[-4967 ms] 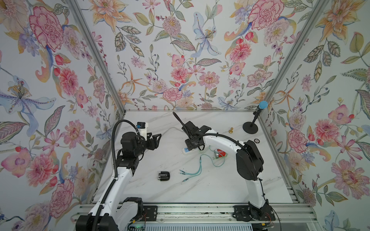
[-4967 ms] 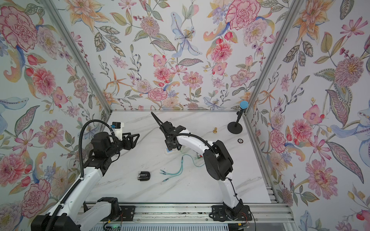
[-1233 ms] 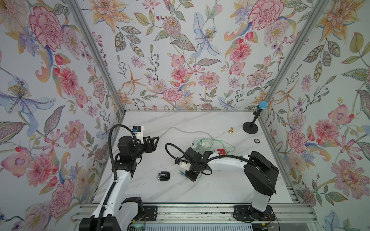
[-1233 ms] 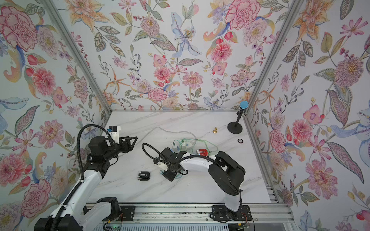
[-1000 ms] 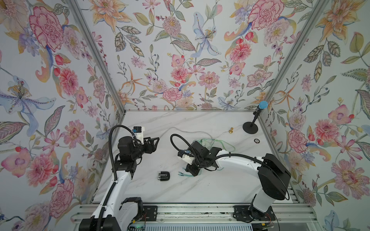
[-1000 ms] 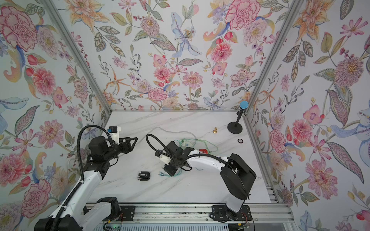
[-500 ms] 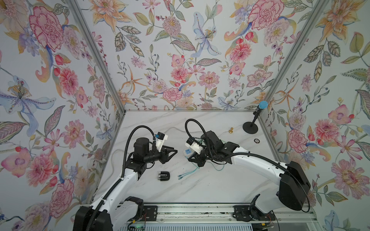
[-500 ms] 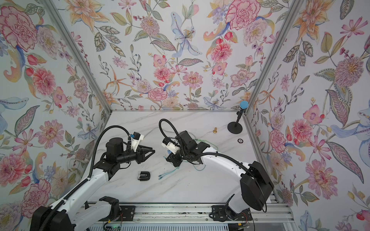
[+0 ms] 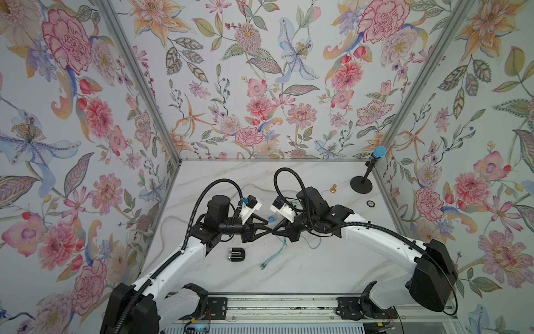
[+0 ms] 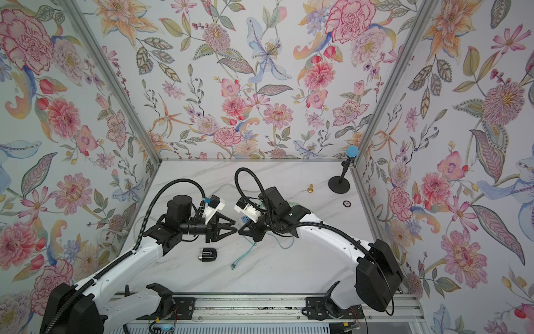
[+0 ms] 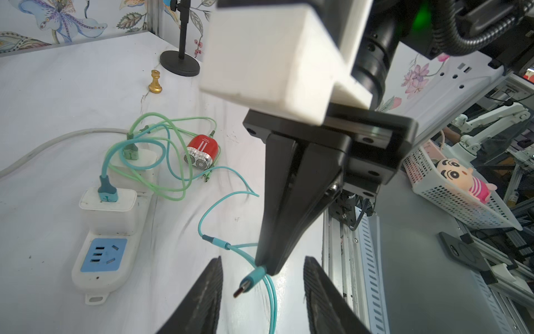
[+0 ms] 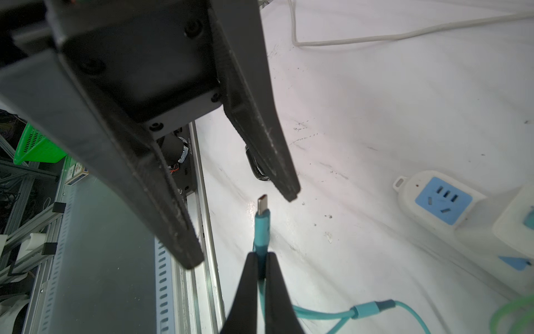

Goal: Charge the electric shaver
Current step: Pick up the charging cable from the center of the board.

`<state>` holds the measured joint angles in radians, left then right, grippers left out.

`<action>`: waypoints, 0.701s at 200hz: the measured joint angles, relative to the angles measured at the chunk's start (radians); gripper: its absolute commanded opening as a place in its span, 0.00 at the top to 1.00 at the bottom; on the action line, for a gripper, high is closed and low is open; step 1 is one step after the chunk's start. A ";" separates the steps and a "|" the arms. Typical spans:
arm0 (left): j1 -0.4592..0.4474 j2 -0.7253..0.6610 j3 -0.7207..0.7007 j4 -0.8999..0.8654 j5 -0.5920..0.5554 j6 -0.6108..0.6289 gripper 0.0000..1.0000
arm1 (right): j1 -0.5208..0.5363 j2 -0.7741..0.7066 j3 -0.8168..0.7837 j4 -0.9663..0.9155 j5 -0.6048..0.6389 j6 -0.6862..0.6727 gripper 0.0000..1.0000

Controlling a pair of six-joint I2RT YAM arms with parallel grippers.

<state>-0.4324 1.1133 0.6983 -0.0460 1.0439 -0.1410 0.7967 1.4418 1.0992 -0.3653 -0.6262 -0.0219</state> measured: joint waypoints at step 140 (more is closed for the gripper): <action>0.000 0.040 0.029 -0.064 0.015 0.066 0.86 | -0.008 0.000 0.000 -0.015 -0.026 -0.023 1.00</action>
<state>-0.4324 1.1538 0.7273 -0.1101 1.0588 -0.0746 0.7883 1.4414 1.0996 -0.3805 -0.6525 -0.0448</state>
